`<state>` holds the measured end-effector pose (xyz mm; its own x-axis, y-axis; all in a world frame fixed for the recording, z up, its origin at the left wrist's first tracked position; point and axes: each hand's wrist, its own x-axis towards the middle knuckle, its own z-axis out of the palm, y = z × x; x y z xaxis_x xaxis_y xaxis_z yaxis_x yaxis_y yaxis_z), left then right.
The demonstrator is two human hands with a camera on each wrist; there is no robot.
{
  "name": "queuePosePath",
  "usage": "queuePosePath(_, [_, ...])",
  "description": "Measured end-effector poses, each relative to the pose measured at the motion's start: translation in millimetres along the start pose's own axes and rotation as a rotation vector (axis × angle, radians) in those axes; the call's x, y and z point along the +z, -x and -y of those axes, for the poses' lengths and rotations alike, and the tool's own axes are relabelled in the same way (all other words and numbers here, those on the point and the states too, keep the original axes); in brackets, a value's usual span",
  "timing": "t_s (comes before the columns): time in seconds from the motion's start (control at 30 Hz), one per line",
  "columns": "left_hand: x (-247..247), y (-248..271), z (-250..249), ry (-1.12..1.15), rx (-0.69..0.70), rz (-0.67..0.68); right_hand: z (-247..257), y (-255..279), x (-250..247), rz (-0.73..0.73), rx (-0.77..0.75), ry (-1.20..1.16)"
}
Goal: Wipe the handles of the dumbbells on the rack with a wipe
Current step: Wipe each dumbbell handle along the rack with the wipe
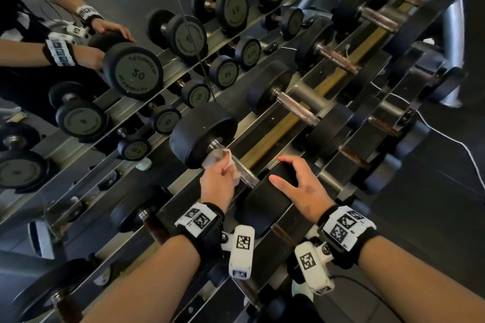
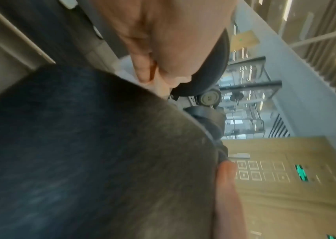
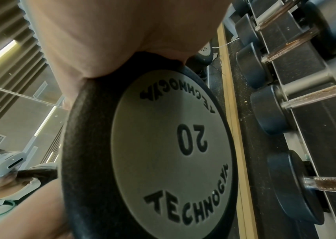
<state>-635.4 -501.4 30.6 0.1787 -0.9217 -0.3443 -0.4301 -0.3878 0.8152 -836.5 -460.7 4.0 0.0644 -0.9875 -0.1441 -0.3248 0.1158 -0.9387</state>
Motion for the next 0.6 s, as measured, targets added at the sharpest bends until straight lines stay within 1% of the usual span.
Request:
queuePosePath(0.07, [4, 11, 6, -0.109, 0.041, 0.060, 0, 0, 1, -0.001, 0.000, -0.005])
queuePosePath(0.13, [2, 20, 13, -0.287, 0.109, 0.154, 0, 0, 2, -0.004, 0.003, -0.013])
queuePosePath(0.2, [-3, 22, 14, -0.374, 0.168, 0.251, -1, 0, 1, -0.013, 0.000, -0.012])
queuePosePath(0.27, [-9, 19, 13, -0.421, 0.212, 0.367, -1, 0, 1, -0.015, 0.002, -0.012])
queuePosePath(0.3, [-13, 15, 13, -0.403, 0.205, 0.418, 0, 0, 1, -0.013, 0.005, -0.017])
queuePosePath(0.33, [-18, 11, 13, -0.340, 0.181, 0.438, 0, 0, 1, -0.009, 0.008, -0.020])
queuePosePath(0.37, [-23, 8, 12, -0.258, 0.144, 0.418, 0, 0, 1, -0.006, 0.009, -0.021])
queuePosePath(0.4, [-26, 4, 13, -0.193, 0.118, 0.363, 0, 1, 1, -0.005, 0.008, -0.021])
queuePosePath(0.47, [-28, -4, 13, -0.182, 0.117, 0.233, 0, 1, 0, -0.006, 0.009, -0.023])
queuePosePath(0.5, [-26, -5, 12, -0.191, 0.118, 0.207, 1, 1, 0, -0.005, 0.010, -0.023])
queuePosePath(0.6, [-14, 2, 10, -0.151, 0.094, 0.256, 0, 1, 1, -0.011, 0.010, -0.016])
